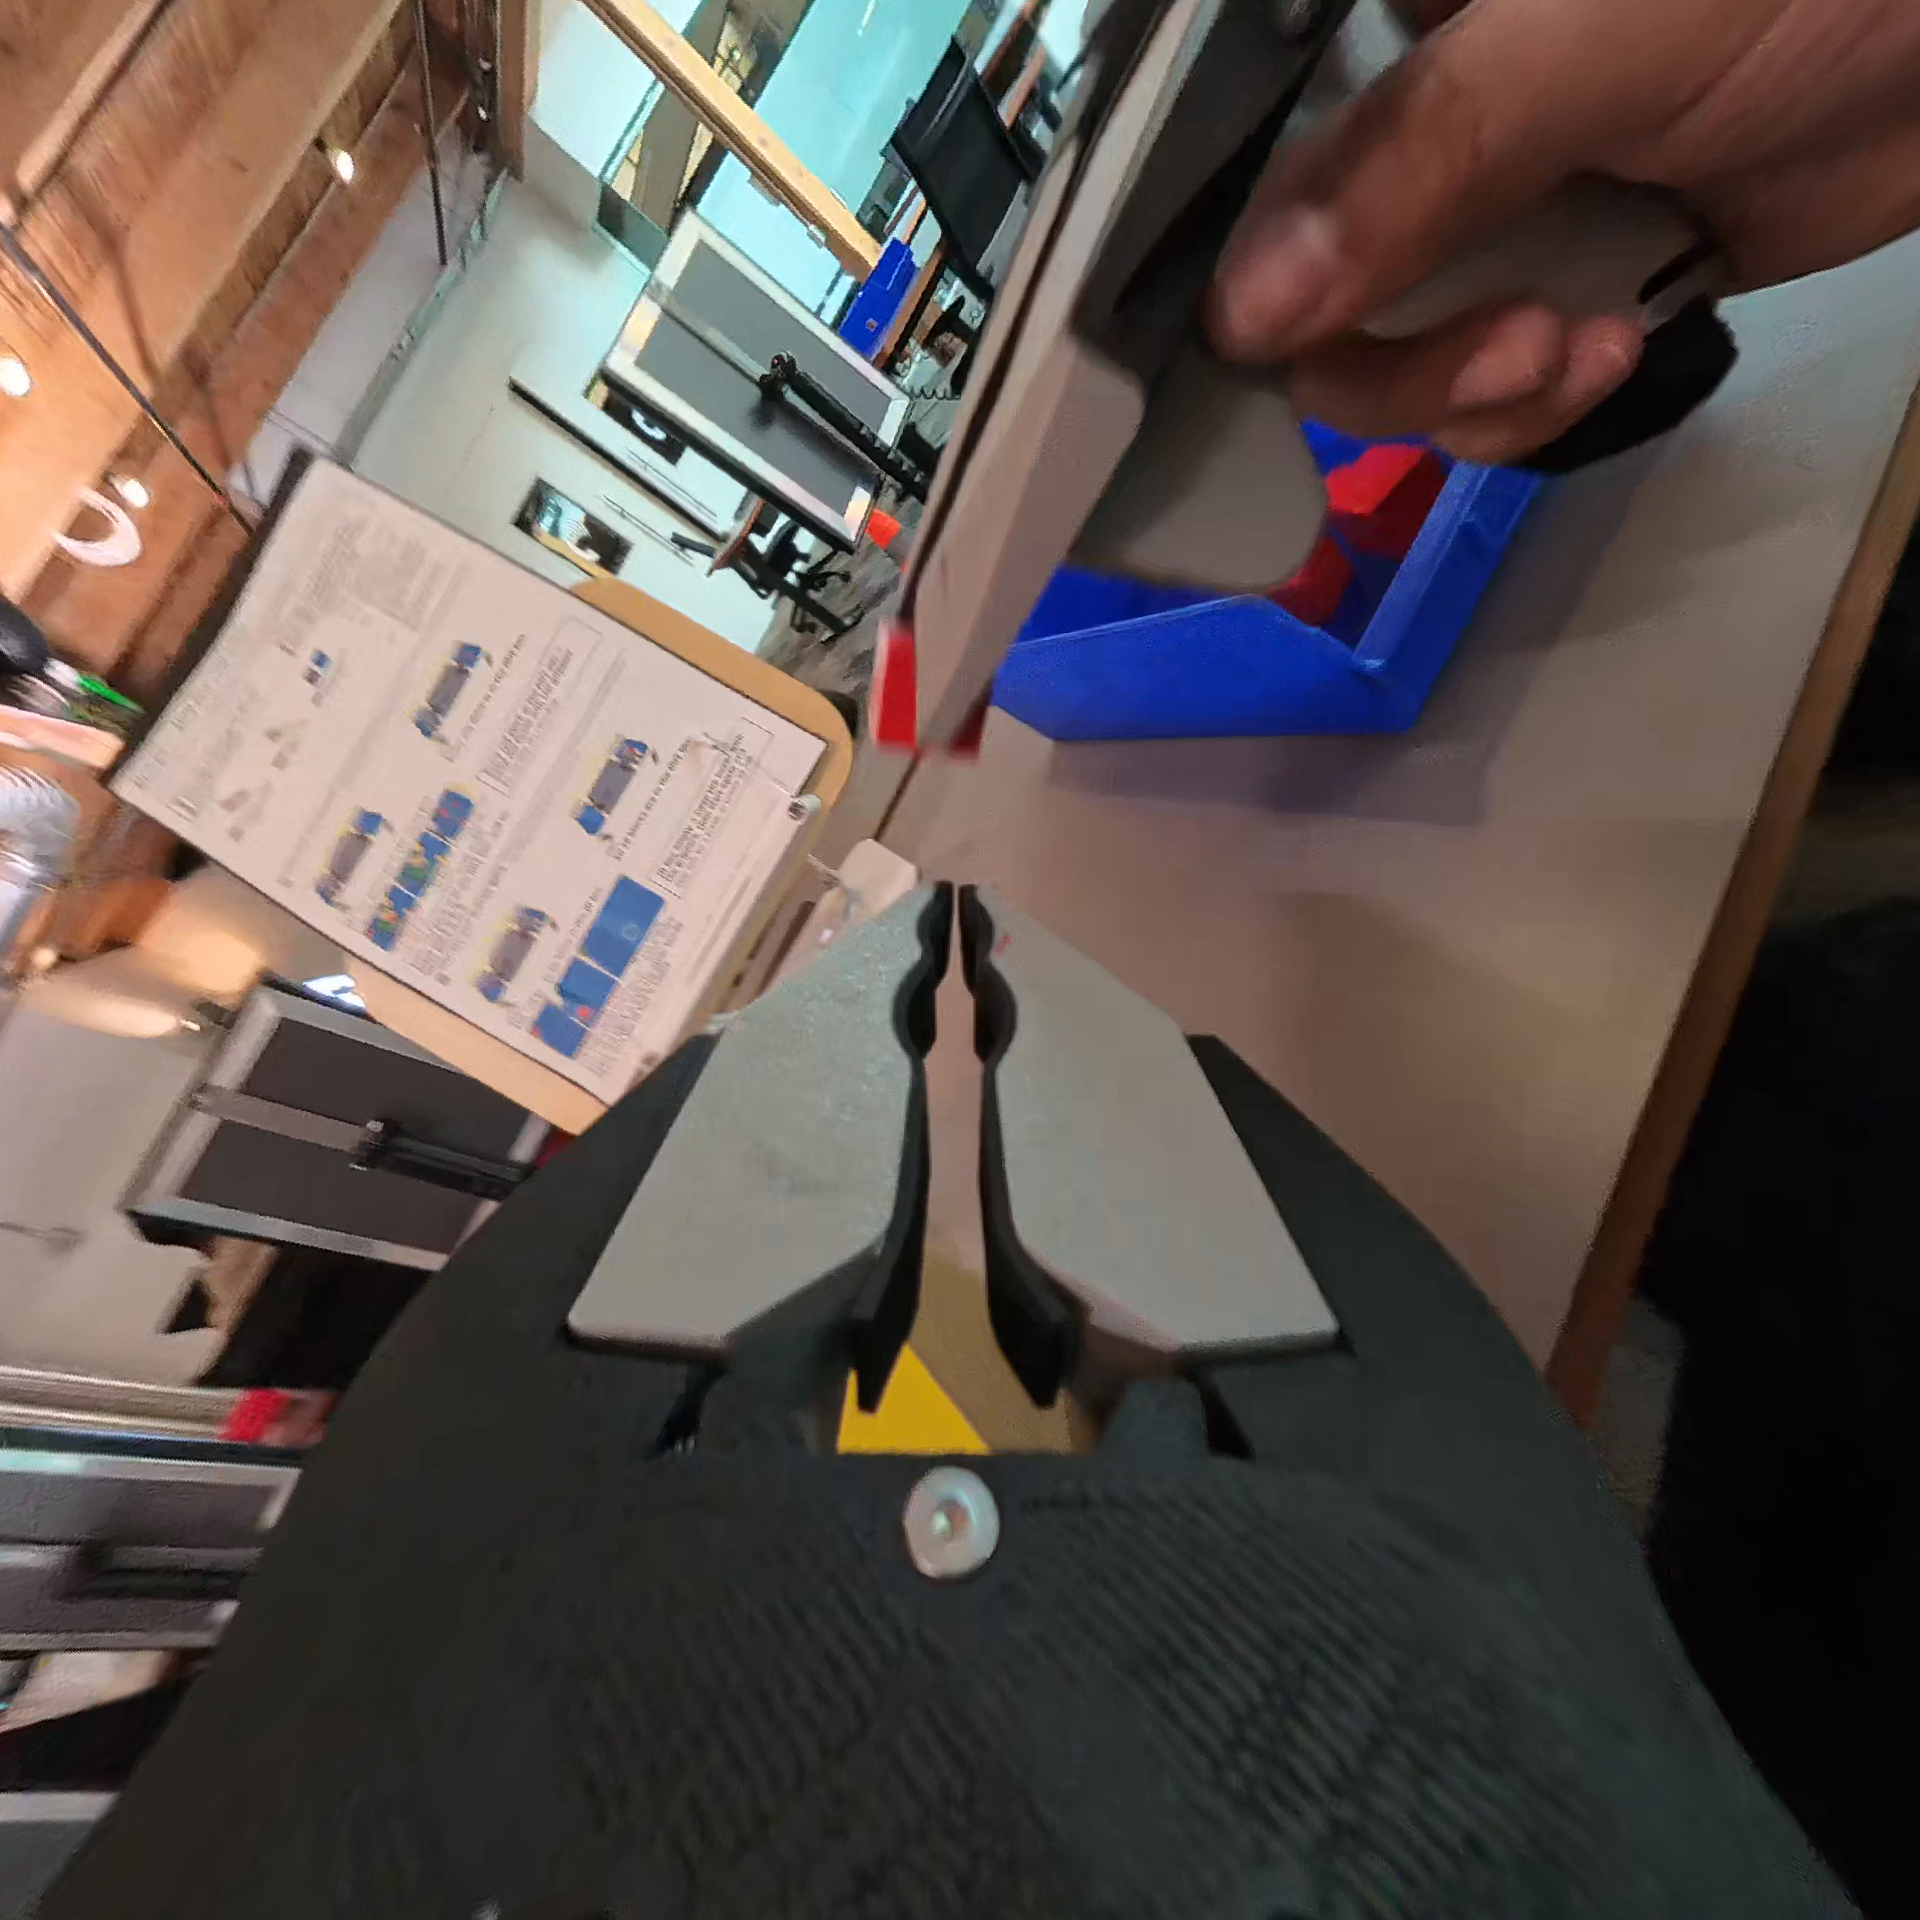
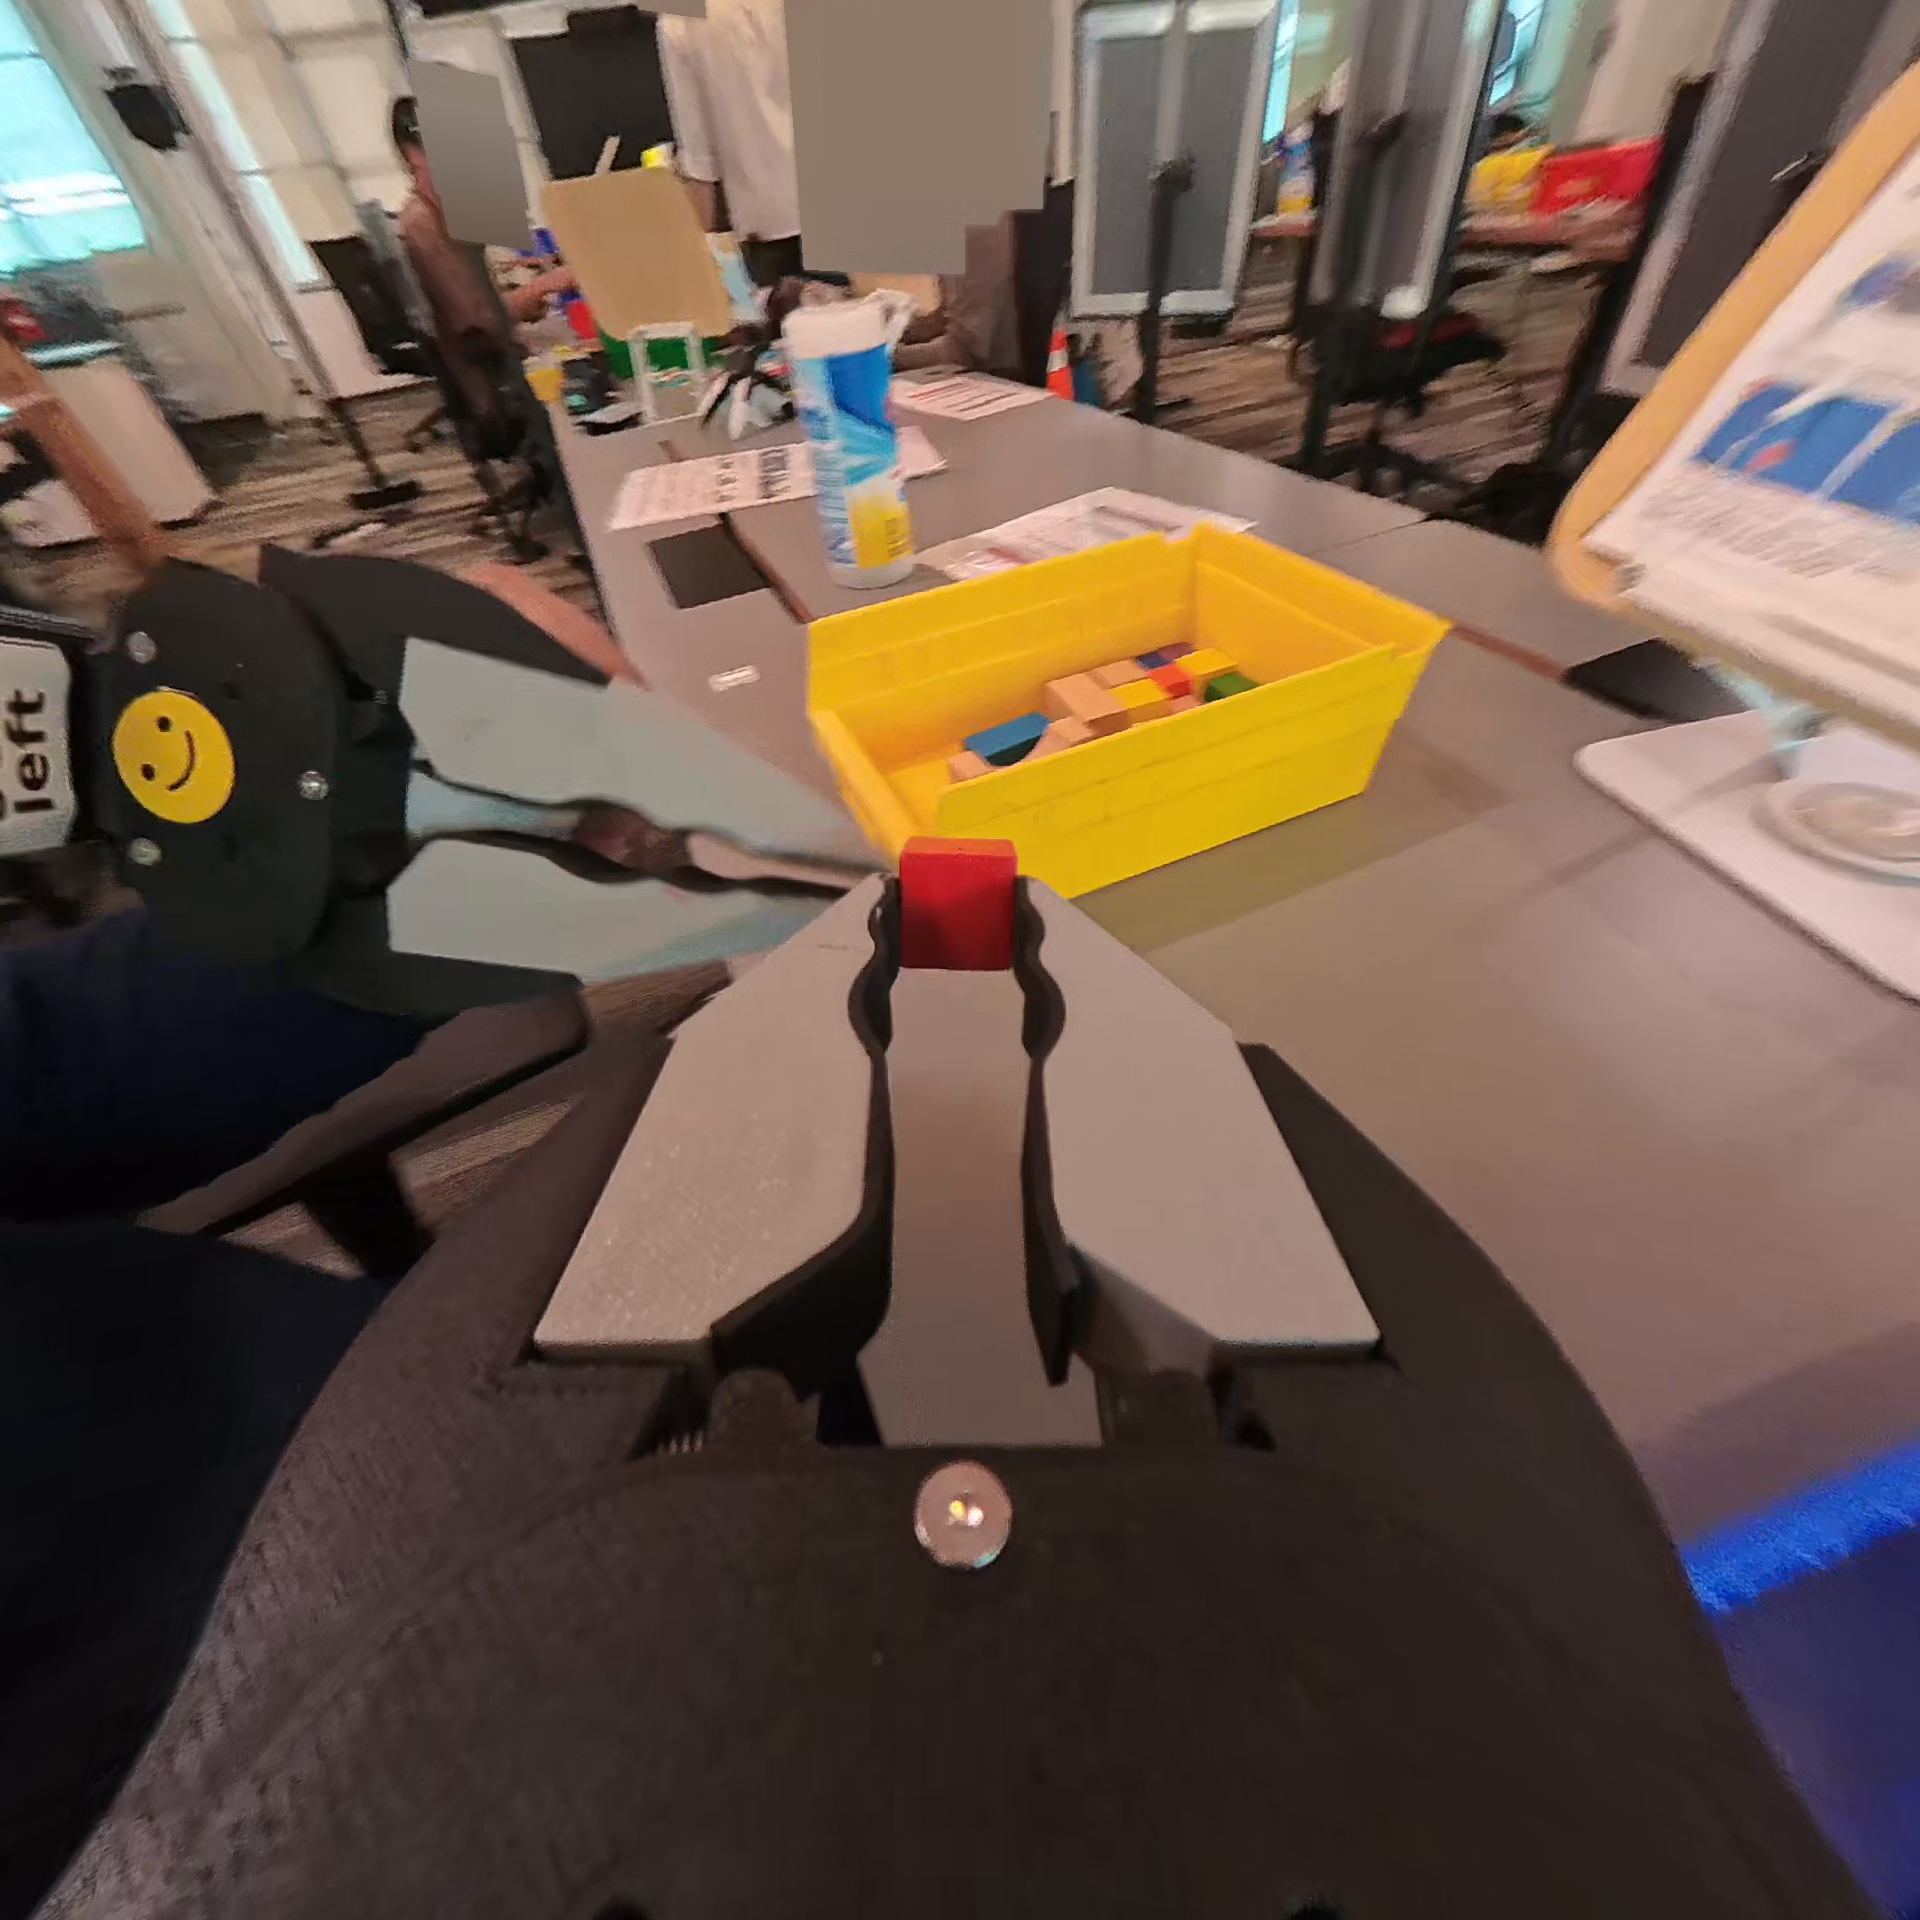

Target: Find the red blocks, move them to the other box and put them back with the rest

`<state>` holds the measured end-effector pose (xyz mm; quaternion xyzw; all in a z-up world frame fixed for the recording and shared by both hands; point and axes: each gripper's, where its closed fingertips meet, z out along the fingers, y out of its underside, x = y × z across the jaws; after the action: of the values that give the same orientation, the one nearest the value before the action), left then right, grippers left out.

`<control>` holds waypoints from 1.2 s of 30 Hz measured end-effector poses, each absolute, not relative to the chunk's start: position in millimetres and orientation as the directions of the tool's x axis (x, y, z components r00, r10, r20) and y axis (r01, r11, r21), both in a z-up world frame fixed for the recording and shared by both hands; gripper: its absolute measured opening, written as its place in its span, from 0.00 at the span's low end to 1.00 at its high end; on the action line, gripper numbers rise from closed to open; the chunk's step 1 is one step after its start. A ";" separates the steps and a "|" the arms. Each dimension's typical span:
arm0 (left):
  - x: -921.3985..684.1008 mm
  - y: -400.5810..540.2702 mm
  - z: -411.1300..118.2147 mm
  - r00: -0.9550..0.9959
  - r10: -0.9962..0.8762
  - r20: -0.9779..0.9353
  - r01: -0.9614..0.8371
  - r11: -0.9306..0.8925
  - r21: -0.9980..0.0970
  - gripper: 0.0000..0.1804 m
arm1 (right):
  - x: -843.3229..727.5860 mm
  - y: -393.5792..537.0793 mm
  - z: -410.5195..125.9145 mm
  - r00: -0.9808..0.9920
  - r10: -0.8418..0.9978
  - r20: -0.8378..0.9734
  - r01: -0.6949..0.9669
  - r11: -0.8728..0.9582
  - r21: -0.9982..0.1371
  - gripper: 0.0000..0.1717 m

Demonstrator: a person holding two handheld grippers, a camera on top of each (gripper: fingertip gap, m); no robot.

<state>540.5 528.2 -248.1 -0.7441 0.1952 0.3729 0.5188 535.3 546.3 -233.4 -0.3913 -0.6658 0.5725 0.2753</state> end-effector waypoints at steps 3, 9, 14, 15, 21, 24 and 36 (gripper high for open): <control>521.9 510.6 -259.7 0.719 0.159 -0.677 -0.579 -0.402 -0.709 0.00 | 549.9 581.6 -205.8 -0.449 0.893 -0.012 0.113 0.043 -0.993 0.11; 474.3 453.4 -308.5 0.805 0.239 -0.543 -0.363 -0.525 -0.770 0.01 | 623.6 679.1 -127.2 -0.079 0.991 0.112 -0.190 0.096 -0.977 0.11; 452.2 407.1 -324.7 0.810 0.341 -0.478 -0.246 -0.542 -0.803 0.02 | 657.4 740.8 -114.8 0.142 0.987 0.080 -0.253 0.114 -0.961 0.11; 450.4 401.0 -326.0 0.819 0.359 -0.448 -0.216 -0.531 -0.819 0.02 | 653.1 749.3 -121.0 0.154 0.986 0.069 -0.227 0.103 -0.968 0.11; 431.4 376.4 -346.8 0.833 0.443 -0.331 -0.045 -0.543 -0.839 0.08 | 586.6 818.5 -225.3 0.259 0.965 0.026 0.176 -0.021 -0.984 0.13; 426.1 370.7 -358.2 0.837 0.461 -0.295 0.007 -0.548 -0.836 0.10 | 581.9 829.6 -244.7 0.257 0.966 0.015 0.231 -0.046 -0.972 0.00; 418.7 394.8 -368.4 0.859 0.499 -0.113 0.168 -0.483 -0.860 0.22 | 607.5 796.1 -194.9 0.142 0.987 -0.073 0.053 -0.082 -0.995 0.16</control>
<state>418.7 394.8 -368.4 -0.8426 -0.1980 0.1769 0.4685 607.5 796.1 -194.9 -0.5674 -0.4582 0.4679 0.4992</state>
